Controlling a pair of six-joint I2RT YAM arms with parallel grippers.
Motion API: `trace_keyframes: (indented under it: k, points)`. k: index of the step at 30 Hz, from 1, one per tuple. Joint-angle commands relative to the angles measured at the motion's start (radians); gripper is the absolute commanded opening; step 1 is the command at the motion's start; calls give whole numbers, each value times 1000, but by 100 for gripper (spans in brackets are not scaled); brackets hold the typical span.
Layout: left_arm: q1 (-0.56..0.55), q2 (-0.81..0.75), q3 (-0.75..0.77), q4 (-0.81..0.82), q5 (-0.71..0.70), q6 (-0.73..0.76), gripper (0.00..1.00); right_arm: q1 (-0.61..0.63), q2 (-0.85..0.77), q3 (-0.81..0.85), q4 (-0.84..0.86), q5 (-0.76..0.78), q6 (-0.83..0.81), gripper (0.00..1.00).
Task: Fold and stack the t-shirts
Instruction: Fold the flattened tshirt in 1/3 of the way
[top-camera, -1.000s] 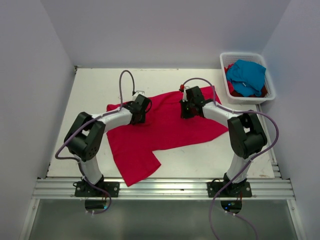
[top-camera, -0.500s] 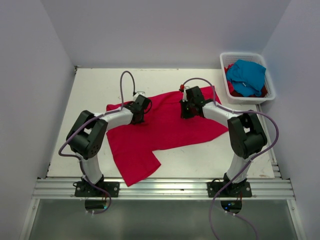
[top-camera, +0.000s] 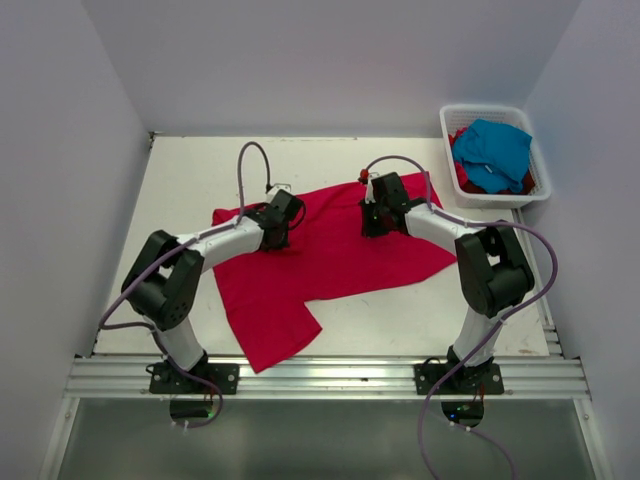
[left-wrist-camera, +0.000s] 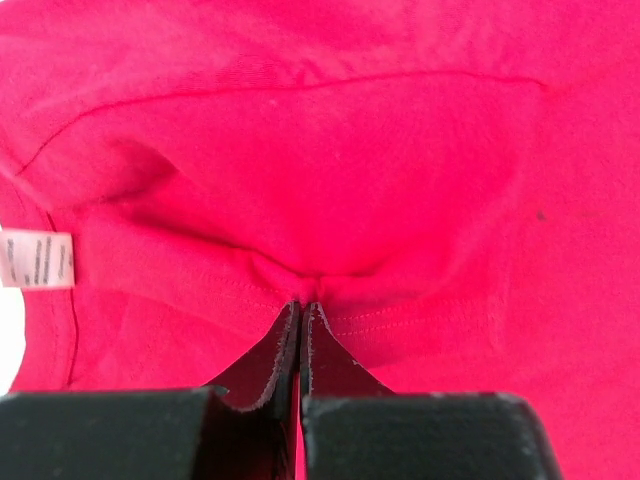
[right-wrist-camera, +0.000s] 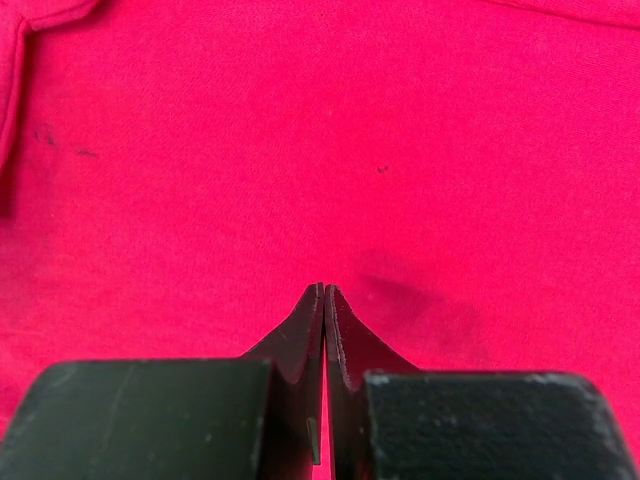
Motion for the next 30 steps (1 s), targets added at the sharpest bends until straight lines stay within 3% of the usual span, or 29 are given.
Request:
trace_keyframes:
  k: [1,26,29,30]
  points:
    - [-23,-54,9,-58,-7,-49,1,5,-38,18,-6,-16,-12,0]
    - [-149,-106,-9,-133,42,-188,2,5,-50,20,-14,-28,-10,0]
    - [-160,-106,-1,-135,34,-195,9,7,-53,18,-13,-30,-10,0]
    - [-160,-101,0,-138,28,-193,18,5,-53,17,-13,-28,-10,0]
